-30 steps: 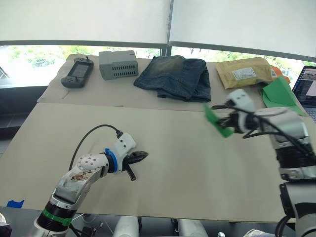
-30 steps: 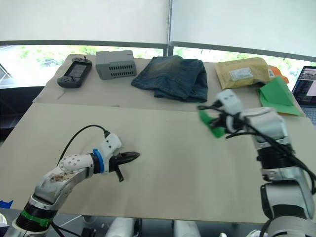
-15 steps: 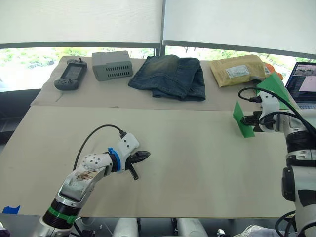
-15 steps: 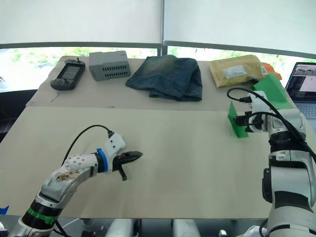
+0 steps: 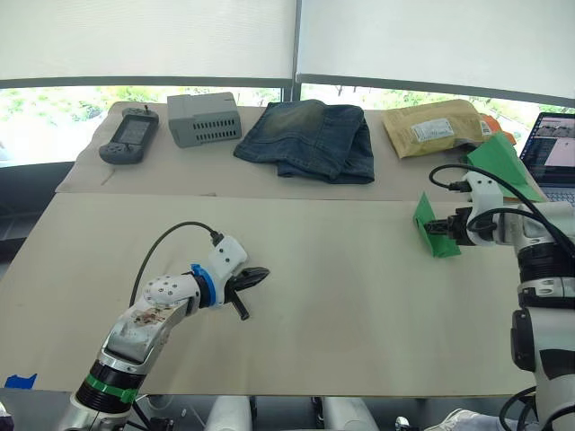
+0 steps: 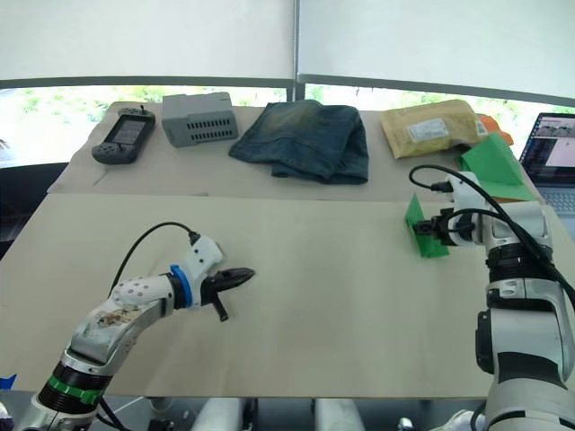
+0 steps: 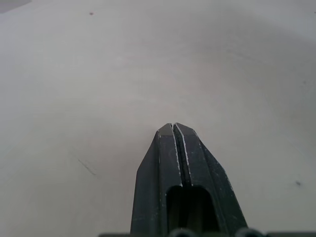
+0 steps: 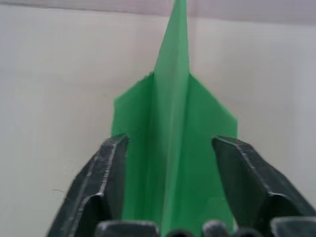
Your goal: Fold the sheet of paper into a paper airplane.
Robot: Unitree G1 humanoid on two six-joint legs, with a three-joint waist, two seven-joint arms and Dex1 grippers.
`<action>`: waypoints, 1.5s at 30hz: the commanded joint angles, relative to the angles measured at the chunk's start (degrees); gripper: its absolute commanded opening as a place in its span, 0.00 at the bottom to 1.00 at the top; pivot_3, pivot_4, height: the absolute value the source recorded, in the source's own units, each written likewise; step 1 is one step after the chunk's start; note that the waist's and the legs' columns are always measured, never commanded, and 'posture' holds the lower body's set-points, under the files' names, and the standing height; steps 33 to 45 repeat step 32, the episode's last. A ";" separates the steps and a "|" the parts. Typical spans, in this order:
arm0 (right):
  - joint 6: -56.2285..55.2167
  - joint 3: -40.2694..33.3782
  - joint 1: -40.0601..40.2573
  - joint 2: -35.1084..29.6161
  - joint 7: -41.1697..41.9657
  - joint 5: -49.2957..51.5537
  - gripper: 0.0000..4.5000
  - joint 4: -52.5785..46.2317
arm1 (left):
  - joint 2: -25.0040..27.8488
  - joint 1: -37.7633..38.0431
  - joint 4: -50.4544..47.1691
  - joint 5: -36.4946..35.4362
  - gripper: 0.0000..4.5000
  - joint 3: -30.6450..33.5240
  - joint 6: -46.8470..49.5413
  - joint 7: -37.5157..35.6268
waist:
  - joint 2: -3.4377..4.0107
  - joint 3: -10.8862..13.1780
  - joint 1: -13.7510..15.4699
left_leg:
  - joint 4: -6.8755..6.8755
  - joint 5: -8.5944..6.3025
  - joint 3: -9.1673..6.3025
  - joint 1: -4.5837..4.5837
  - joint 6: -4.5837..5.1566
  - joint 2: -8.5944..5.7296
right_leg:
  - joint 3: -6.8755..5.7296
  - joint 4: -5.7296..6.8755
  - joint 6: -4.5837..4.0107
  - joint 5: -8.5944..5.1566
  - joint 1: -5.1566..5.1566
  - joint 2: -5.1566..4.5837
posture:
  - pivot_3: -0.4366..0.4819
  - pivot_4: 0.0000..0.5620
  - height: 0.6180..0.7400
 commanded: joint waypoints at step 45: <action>-47.61 -13.68 50.49 9.94 9.02 11.51 0.99 -42.42 | 3.92 21.58 2.65 -2.10 0.00 23.70 -18.04 -4.63 | 0.10 0.06 0.41 | 0.02 0.12 0.39 0.42 0.11 0.24 | -0.01 0.10 0.18 -0.18 0.22 -0.06 | 0.48 0.27 1.00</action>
